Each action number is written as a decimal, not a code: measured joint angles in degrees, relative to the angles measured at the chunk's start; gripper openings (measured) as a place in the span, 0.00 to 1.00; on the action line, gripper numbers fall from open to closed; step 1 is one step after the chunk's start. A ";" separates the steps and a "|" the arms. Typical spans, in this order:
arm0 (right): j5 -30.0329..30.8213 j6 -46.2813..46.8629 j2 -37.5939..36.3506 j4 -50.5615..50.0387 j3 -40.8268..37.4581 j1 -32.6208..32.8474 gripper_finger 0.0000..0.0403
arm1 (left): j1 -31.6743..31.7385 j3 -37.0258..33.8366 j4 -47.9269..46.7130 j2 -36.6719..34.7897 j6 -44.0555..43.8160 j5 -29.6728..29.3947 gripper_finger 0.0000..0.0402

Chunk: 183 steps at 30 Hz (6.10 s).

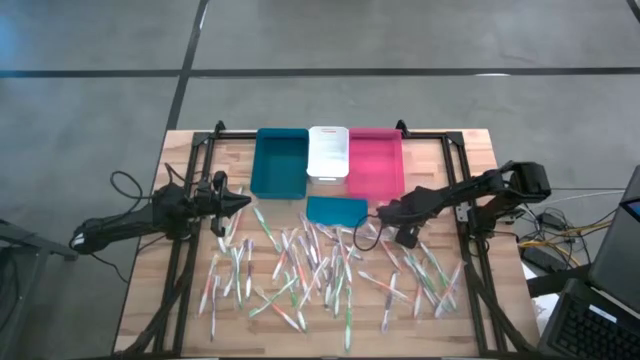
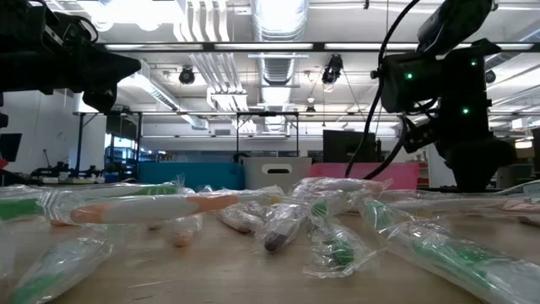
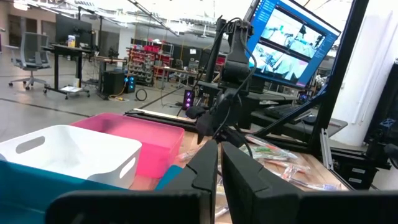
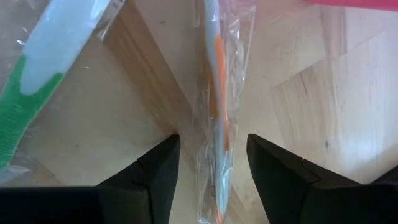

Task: Pick & Place Toothbrushes
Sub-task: Put the purple toothbrush into the pink bin

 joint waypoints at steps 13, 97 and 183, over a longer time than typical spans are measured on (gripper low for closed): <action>-4.50 5.26 -13.64 1.26 1.17 0.06 0.44 | 0.00 0.00 0.01 0.02 0.00 0.00 0.06; -12.76 30.76 3.63 -15.37 26.47 37.15 0.02 | -0.01 0.00 0.00 0.02 0.00 0.00 0.06; -4.42 65.34 2.73 4.46 9.69 44.98 0.07 | 0.00 0.00 -0.01 0.00 0.00 0.00 0.06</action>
